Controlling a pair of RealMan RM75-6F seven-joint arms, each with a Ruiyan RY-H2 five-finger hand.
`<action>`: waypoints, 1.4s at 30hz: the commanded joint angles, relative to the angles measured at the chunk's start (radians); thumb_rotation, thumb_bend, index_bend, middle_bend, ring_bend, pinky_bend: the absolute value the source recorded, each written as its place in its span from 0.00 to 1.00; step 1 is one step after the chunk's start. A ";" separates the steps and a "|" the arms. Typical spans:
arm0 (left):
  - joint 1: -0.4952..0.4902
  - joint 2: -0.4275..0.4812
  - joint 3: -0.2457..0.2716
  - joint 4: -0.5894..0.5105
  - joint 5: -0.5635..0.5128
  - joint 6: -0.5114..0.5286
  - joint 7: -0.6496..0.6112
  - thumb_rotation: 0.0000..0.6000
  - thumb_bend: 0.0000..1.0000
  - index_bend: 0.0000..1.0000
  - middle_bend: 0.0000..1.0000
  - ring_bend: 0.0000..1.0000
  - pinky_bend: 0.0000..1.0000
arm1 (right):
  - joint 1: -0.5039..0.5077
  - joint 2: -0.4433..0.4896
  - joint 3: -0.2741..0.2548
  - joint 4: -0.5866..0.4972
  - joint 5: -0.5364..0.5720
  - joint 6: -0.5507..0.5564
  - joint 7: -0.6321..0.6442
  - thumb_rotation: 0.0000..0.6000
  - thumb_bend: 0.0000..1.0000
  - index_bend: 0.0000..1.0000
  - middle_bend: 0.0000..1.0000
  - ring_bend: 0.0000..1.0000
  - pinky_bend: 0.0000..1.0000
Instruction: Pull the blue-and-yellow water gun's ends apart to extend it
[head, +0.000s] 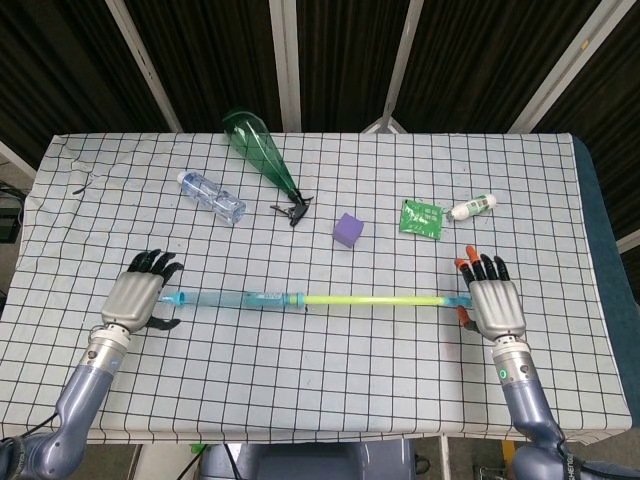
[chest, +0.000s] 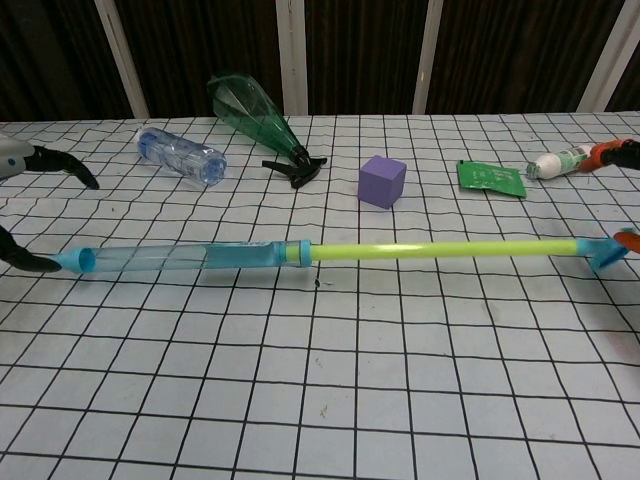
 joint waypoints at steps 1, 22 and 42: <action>0.002 0.004 0.004 -0.009 0.006 -0.002 -0.005 1.00 0.15 0.12 0.05 0.00 0.00 | 0.005 0.007 -0.003 -0.018 0.018 0.002 -0.026 1.00 0.37 0.00 0.00 0.00 0.00; 0.254 0.119 0.166 -0.057 0.392 0.280 -0.231 1.00 0.15 0.05 0.00 0.00 0.00 | -0.199 0.153 -0.152 -0.048 -0.390 0.216 0.363 1.00 0.35 0.00 0.00 0.00 0.00; 0.453 0.130 0.144 0.159 0.497 0.500 -0.385 1.00 0.15 0.02 0.00 0.00 0.00 | -0.418 0.218 -0.175 0.106 -0.504 0.465 0.568 1.00 0.35 0.00 0.00 0.00 0.00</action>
